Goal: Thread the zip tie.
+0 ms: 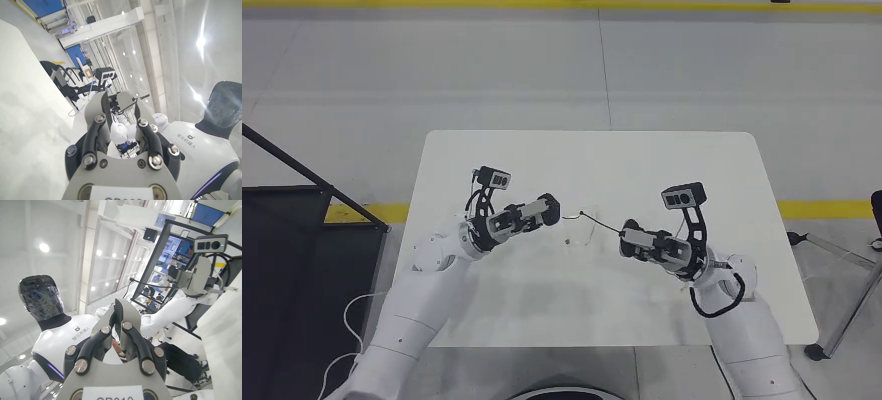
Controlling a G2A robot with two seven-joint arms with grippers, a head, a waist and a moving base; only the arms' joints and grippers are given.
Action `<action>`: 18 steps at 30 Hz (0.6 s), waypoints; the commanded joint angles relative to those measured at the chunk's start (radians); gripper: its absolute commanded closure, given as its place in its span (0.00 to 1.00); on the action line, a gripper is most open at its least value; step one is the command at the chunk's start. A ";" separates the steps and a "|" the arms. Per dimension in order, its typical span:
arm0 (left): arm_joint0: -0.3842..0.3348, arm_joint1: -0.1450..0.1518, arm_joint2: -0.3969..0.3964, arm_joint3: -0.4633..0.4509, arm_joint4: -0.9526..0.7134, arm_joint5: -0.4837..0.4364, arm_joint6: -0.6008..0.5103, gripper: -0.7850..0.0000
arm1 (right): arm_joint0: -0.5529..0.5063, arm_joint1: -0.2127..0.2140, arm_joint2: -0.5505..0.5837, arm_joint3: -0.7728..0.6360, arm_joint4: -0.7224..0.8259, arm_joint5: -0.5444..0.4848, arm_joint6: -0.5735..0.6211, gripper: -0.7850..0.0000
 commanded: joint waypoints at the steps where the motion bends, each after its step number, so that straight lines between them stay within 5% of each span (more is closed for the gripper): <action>1: 0.017 0.005 -0.021 -0.017 0.016 -0.013 0.028 0.00 | -0.028 0.006 0.016 -0.040 -0.100 -0.037 -0.045 1.00; 8: 0.076 0.018 -0.072 -0.083 0.058 -0.024 0.090 0.00 | -0.125 0.019 0.048 -0.185 -0.411 -0.071 -0.238 1.00; 18: 0.087 0.021 -0.074 -0.101 0.045 0.004 0.077 0.00 | -0.130 0.019 0.050 -0.191 -0.424 -0.072 -0.253 1.00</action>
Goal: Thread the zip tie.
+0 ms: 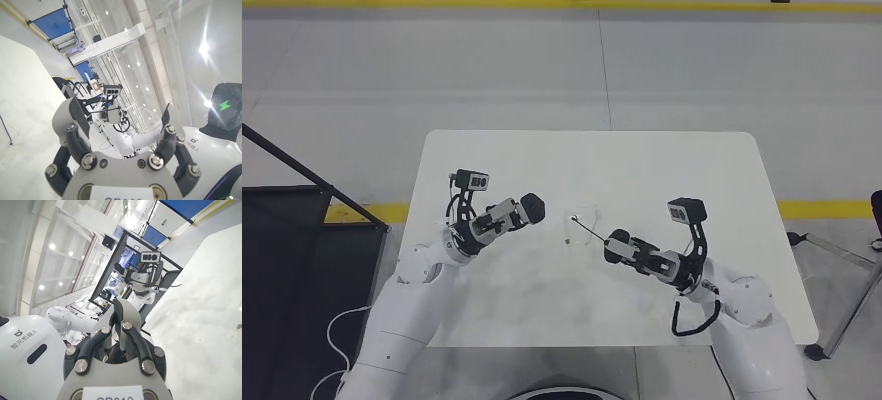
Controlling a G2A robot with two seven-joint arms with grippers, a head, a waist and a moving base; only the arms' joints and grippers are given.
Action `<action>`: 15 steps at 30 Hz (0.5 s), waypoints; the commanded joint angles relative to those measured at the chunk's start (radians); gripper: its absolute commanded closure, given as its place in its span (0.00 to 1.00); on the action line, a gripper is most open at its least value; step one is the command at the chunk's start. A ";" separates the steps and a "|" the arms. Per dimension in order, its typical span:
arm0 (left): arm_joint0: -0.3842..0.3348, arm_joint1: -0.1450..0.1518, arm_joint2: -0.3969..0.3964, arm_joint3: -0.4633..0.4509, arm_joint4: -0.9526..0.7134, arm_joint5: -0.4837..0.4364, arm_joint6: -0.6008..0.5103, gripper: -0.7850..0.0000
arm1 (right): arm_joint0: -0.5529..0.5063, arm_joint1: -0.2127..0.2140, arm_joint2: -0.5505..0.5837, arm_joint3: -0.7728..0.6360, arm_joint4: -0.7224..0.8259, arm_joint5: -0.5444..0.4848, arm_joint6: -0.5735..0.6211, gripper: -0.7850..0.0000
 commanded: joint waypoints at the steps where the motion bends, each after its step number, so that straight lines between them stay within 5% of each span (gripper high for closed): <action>1: 0.000 0.000 0.000 0.000 0.000 0.000 0.000 0.00 | 0.000 0.000 0.000 0.000 0.000 0.000 0.000 1.00; 4: 0.018 0.001 -0.005 -0.023 0.047 -0.008 0.063 0.00 | -0.013 0.003 0.004 -0.031 -0.080 0.008 -0.040 1.00; 8: 0.050 0.000 -0.020 -0.065 0.101 -0.004 0.198 0.00 | -0.062 0.008 0.007 -0.162 -0.375 0.074 -0.170 1.00; 15: 0.092 -0.009 -0.029 -0.116 0.375 -0.049 0.522 0.00 | -0.122 0.009 -0.098 -0.357 -0.985 0.372 -0.328 1.00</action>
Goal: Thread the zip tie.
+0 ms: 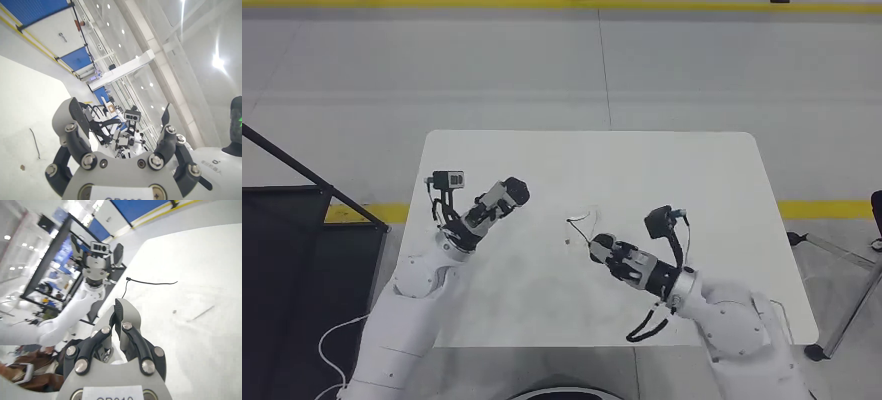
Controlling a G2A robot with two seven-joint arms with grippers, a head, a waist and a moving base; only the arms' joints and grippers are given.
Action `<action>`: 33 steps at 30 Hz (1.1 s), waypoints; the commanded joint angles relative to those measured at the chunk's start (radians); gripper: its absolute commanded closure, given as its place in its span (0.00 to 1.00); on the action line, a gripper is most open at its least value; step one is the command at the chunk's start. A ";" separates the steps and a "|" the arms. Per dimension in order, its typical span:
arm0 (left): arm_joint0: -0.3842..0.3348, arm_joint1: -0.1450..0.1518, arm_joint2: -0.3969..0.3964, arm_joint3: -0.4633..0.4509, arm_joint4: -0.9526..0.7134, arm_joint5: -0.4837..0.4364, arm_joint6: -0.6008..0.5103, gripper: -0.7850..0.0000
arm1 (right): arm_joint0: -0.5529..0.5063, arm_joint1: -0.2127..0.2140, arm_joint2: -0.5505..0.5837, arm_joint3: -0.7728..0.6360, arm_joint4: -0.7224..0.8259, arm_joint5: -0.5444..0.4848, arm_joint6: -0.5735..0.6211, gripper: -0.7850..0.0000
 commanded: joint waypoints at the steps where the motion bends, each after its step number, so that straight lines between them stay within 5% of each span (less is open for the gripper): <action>1: 0.006 -0.004 0.008 -0.011 0.086 0.000 0.090 0.00 | 0.001 -0.002 -0.046 -0.024 -0.184 0.113 -0.019 1.00; 11: 0.014 -0.012 0.033 -0.027 0.165 0.001 0.187 0.00 | 0.140 -0.034 -0.274 0.030 -0.585 0.523 0.104 1.00; 33: 0.014 -0.012 0.033 -0.027 0.165 0.001 0.187 0.00 | 0.364 -0.119 -0.499 0.244 -0.752 0.684 0.268 1.00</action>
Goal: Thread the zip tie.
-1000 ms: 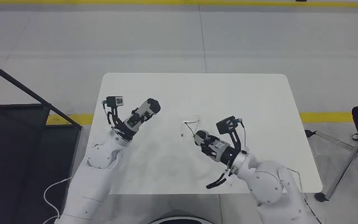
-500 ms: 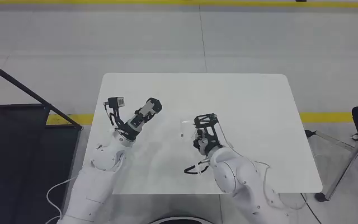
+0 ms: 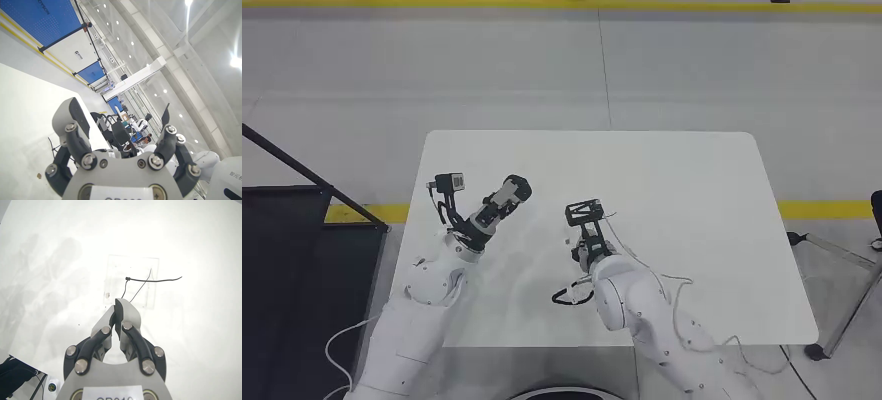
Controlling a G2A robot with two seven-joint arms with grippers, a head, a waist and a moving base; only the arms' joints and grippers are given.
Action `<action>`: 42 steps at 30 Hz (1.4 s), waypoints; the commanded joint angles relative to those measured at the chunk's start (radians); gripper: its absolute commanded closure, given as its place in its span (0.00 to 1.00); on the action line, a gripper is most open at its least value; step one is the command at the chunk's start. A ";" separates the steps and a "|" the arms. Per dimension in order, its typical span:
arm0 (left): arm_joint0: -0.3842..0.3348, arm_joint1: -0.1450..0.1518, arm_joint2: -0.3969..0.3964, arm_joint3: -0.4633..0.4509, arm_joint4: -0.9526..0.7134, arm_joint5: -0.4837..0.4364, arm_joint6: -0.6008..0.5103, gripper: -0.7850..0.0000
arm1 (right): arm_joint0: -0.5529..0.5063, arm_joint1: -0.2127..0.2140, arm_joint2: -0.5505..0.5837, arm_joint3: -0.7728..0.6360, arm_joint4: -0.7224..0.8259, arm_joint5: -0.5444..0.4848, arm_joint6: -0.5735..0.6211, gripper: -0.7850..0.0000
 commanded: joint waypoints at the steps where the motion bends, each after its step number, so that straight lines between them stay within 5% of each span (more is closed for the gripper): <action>1: 0.000 0.000 0.000 0.000 0.000 0.000 0.000 0.00 | 0.012 -0.007 -0.008 0.018 0.002 0.003 0.000 1.00; 8: 0.000 0.000 0.000 0.000 0.000 0.000 0.000 0.00 | 0.037 -0.028 -0.021 0.061 0.008 0.004 0.001 1.00; 9: 0.000 0.000 0.000 0.000 0.000 0.000 0.000 0.00 | 0.038 -0.030 -0.021 0.063 0.007 0.004 0.002 0.97; 10: 0.000 0.000 0.000 0.000 0.000 0.000 0.000 0.00 | 0.038 -0.032 -0.021 0.065 0.007 0.003 0.002 0.82; 13: 0.000 0.000 0.000 0.000 0.000 0.000 0.000 0.00 | 0.038 -0.038 -0.018 0.068 0.003 0.001 0.002 0.70; 25: 0.000 0.000 0.000 0.000 0.000 0.000 0.000 0.00 | 0.019 -0.053 -0.001 0.059 -0.020 -0.018 0.008 0.67; 33: 0.000 0.000 0.000 0.000 0.000 0.000 0.000 0.00 | -0.007 -0.059 0.011 0.030 -0.042 -0.033 0.005 0.53; 34: 0.000 0.000 0.000 0.000 0.000 0.000 0.000 0.00 | -0.012 -0.060 0.015 0.023 -0.044 -0.032 0.002 0.50; 38: 0.000 0.000 0.000 0.000 0.000 0.000 0.000 0.00 | -0.053 -0.059 0.039 -0.031 -0.052 -0.023 -0.032 0.00; 42: 0.000 0.000 0.000 0.000 0.000 0.000 0.000 0.00 | -0.135 -0.052 0.077 -0.144 -0.054 -0.021 -0.120 0.00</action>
